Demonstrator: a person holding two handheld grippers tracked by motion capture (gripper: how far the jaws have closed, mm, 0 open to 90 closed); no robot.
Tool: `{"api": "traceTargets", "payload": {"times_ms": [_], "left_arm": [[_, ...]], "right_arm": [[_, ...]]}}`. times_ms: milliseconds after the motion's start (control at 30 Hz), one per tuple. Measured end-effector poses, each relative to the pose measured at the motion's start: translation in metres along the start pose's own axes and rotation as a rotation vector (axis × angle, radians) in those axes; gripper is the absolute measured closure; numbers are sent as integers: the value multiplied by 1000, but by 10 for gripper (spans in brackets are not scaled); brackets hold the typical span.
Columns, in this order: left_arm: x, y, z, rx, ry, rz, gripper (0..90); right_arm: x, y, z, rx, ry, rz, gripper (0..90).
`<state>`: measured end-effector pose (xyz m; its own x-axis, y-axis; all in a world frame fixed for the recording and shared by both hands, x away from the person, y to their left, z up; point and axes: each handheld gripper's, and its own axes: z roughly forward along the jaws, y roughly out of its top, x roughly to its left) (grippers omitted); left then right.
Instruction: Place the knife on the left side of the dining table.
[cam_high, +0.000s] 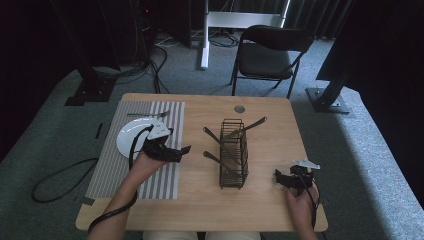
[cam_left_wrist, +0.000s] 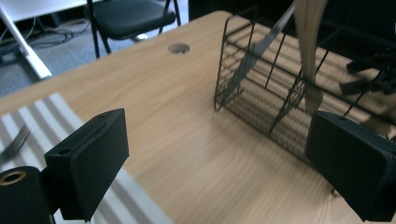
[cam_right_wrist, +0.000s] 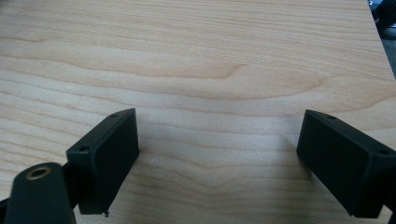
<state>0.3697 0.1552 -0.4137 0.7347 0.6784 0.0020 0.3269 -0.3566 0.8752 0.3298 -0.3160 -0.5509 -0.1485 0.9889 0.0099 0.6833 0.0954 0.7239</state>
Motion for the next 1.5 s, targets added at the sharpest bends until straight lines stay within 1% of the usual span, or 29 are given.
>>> {"api": "traceTargets", "payload": {"times_ms": [67,133,167,333,467,500,533,567,633,667,700,733,833,867,900,933,967,1000,1033,1067,1100,1133,1200,1233,1300,1367,1400,1433,1500], "left_arm": [[-1,9,2,-17,-15,6,65],[-3,16,3,-34,-35,2,65],[-4,18,4,-38,-36,5,65],[-12,32,13,-38,-62,33,65],[-13,39,25,-47,-100,0,73],[-13,40,27,-55,-105,-3,142],[-14,40,30,-54,-105,-6,147],[-15,40,33,-60,-121,-16,148],[-17,39,37,-81,-128,-34,202],[-17,39,37,-81,-128,-34,226],[-19,39,39,-88,-139,-44,226],[-20,38,41,-92,-137,-48,276],[-23,34,45,-96,-153,-48,426],[-24,31,46,-97,-172,-52,468],[-24,30,47,-98,-172,-53,518],[-24,28,49,-102,-176,-58,528],[-25,26,50,-112,-196,-71,549],[-26,25,50,-123,-204,-74,612],[-28,24,51,-133,-206,-72,643],[-30,24,51,-141,-213,-68,703],[-31,24,51,-156,-220,-72,727],[-32,24,52,-167,-230,-81,748],[-30,26,53,-176,-278,-105,779],[-31,27,53,-176,-286,-107,789],[-34,31,54,-178,-299,-77,795],[-35,36,56,-174,-326,-73,809],[-36,39,57,-168,-325,-63,811],[-36,42,59,-168,-333,-65,813],[-38,47,62,-170,-341,-45,816]], "right_arm": [[0,0,0,0,0,0,119],[0,0,0,0,0,-1,119],[0,0,0,0,0,-1,119],[0,0,0,-1,0,0,119],[0,0,0,-1,0,-1,119],[0,0,0,-1,0,-1,119],[0,0,0,0,0,-1,119],[0,0,0,-1,0,-1,119],[0,0,0,-1,0,-1,119],[0,0,0,-1,0,-1,119],[0,0,0,0,0,0,119],[0,0,0,-1,0,-1,119],[0,0,0,0,0,0,119],[0,0,0,0,0,0,119],[0,0,0,0,0,0,119],[0,0,0,0,0,0,119],[0,0,0,0,0,0,119],[0,0,0,0,0,0,119],[0,0,0,0,0,0,119],[0,0,0,0,0,0,119],[0,0,0,0,0,0,119],[0,0,0,0,0,0,119],[0,0,0,-1,0,0,119],[0,0,0,0,0,0,119],[0,0,0,0,0,0,119],[0,0,0,-1,0,0,119],[0,0,0,0,0,0,119],[0,0,0,-1,0,0,119],[0,0,0,-1,0,0,120]]}}
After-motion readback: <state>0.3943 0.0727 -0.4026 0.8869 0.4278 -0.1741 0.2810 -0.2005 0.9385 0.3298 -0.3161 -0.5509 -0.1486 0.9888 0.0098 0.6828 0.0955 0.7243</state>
